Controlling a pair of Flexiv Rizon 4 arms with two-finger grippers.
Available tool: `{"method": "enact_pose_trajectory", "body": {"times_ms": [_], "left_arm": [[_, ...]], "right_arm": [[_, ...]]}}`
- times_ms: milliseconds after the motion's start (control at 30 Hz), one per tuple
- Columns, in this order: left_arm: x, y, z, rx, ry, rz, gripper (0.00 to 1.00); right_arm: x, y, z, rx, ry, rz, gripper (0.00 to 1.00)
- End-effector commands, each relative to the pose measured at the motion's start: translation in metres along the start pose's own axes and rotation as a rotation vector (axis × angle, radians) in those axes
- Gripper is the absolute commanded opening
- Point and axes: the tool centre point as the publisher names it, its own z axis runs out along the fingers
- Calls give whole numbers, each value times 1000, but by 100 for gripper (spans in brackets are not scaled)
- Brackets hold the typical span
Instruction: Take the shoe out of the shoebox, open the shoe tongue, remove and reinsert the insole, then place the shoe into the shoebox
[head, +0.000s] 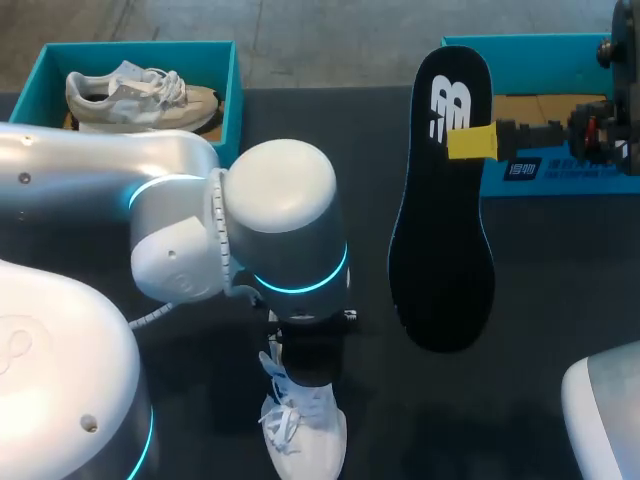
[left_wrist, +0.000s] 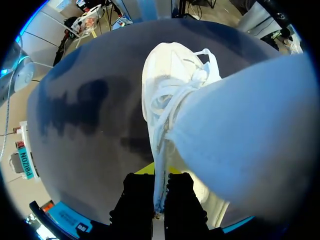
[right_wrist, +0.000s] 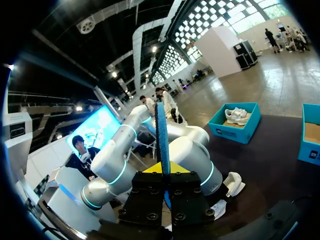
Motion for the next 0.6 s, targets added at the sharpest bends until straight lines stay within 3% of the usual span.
{"method": "enact_pose_trajectory", "body": {"times_ms": [33,433,533,600], "left_arm": [[4,-2,-1,-6,-12,6,0],[3,1,1,6,-39,2,0],[1,3,-4,5,-48,3,12],[1,4,-7,-4,-60,6,31]], "right_arm": [[9,-6,9,-74,-13,1,0],[9,-6,9,-74,-13,1,0],[9,-6,9,-74,-13,1,0],[9,-6,9,-74,-13,1,0]]}}
